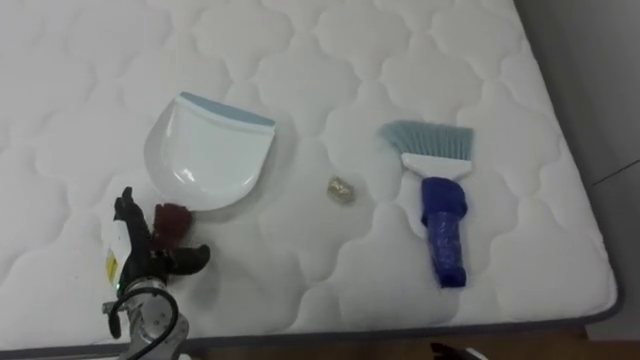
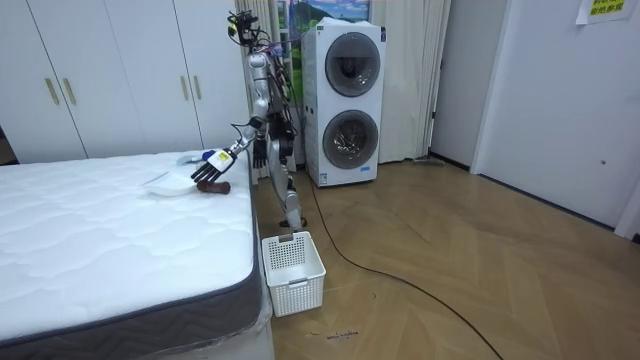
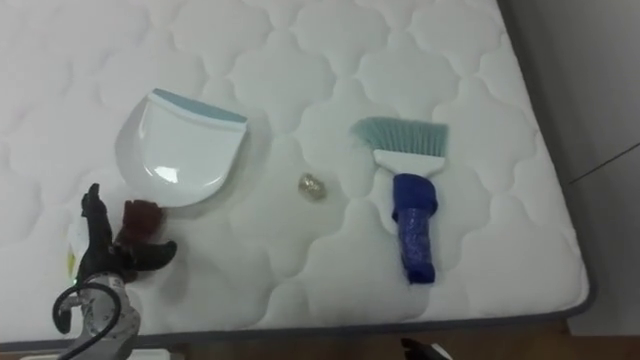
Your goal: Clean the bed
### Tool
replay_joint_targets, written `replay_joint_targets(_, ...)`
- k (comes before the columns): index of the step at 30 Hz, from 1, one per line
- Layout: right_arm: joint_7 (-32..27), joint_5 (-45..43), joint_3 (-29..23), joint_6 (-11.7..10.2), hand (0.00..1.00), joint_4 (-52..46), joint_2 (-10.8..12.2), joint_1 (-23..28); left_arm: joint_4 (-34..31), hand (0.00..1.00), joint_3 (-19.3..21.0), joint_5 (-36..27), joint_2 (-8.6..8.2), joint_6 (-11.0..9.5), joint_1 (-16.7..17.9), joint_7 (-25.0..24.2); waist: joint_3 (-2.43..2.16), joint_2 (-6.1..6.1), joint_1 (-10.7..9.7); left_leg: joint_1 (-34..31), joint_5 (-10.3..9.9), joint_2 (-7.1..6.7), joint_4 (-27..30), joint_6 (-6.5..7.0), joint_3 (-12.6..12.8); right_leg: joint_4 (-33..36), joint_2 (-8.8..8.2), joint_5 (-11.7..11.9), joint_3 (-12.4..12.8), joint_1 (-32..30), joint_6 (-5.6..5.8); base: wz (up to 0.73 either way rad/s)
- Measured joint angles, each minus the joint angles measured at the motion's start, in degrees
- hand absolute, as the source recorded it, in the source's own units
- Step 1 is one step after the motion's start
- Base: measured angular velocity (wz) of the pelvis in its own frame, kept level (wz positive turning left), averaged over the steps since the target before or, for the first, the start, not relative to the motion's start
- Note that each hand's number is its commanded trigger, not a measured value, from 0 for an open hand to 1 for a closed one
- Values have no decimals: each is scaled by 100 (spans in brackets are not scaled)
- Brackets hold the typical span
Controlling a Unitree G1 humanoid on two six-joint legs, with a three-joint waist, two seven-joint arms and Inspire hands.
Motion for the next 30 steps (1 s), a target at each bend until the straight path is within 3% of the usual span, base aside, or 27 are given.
replay_joint_targets(9,-52,12,165,-10,0,1,-2,-55,292,0,-143,-4,-4,20,-120,-120,1,0,5,-41,0,5,-3,0,-20,20,0,0,0,-78,0,-2)
replay_joint_targets(12,-51,11,190,-12,0,9,-1,-99,292,0,-162,0,-4,21,-148,-170,5,2,0,-48,0,5,-21,0,-273,137,3,-8,3,-166,-10,-10)
replay_joint_targets(15,-60,13,220,-15,0,10,-3,-109,317,0,-167,7,-17,21,-238,-224,30,-6,-11,-47,0,14,-23,0,-294,223,2,-8,0,-210,-11,-3)
replay_joint_targets(17,-62,28,220,-28,0,7,-3,-126,369,0,-168,6,-12,22,-334,-223,52,-34,1,-43,0,24,-28,0,-326,403,-10,-61,-5,-320,-100,-11)
replay_joint_targets(18,-83,38,219,-54,0,7,-3,-167,373,0,-166,8,1,23,-365,-223,78,-33,3,-35,1,57,-33,-2,-559,693,-24,-110,-43,-517,-164,-26)
replay_joint_targets(19,-120,75,214,-88,0,-4,4,-192,386,0,-164,17,20,23,-375,-222,120,-5,5,-36,1,122,-24,-5,-944,822,44,-246,15,-734,-283,-33)
replay_joint_targets(20,-117,82,223,-96,0,-5,25,-212,406,0,-137,18,55,23,-390,-218,124,-41,21,-61,1,131,-3,-8,-1085,521,175,-217,128,-808,-379,-34)
replay_joint_targets(21,-129,73,240,-107,0,-3,62,-267,465,0,-29,28,116,23,-411,-208,112,-119,-9,-186,-53,114,126,-96,-1114,8,282,260,186,-851,-481,-8)
replay_joint_targets(22,-196,77,217,-115,0,4,44,-294,610,0,38,37,136,30,-490,-208,149,-35,-101,-327,-92,124,293,-174,-918,-2,296,328,117,-830,-506,10)
replay_joint_targets(23,-212,79,217,-116,0,19,40,-302,673,0,80,23,141,33,-529,-213,156,-29,-162,-399,-106,125,365,-185,-773,-8,286,326,171,-805,-508,39)
replay_joint_targets(24,-223,115,219,-129,0,19,46,-304,816,21,103,9,156,33,-652,-218,162,-15,-251,-563,-35,166,300,-193,-507,-2,266,324,483,-797,-504,50)
replay_joint_targets(25,-221,152,201,-134,0,17,70,-291,935,51,94,12,166,30,-816,-230,165,-9,-279,-654,213,198,20,-119,-242,47,284,263,626,-811,-415,48)
replay_joint_targets(27,-213,224,160,-84,0,18,98,-309,1030,52,60,18,196,30,-950,-226,165,-113,-235,-662,287,186,80,-92,-75,186,250,211,556,-903,-368,15)
replay_joint_targets(28,-216,249,166,-48,0,18,97,-312,1120,62,19,17,200,31,-991,-224,165,-121,-224,-672,287,163,128,-91,-73,209,259,209,528,-906,-363,-3)
replay_joint_targets(30,-221,255,183,-33,0,15,92,-318,1293,64,-1,14,210,37,-1088,-211,167,-118,-217,-671,285,86,164,-89,-68,199,226,209,524,-897,-364,-10)
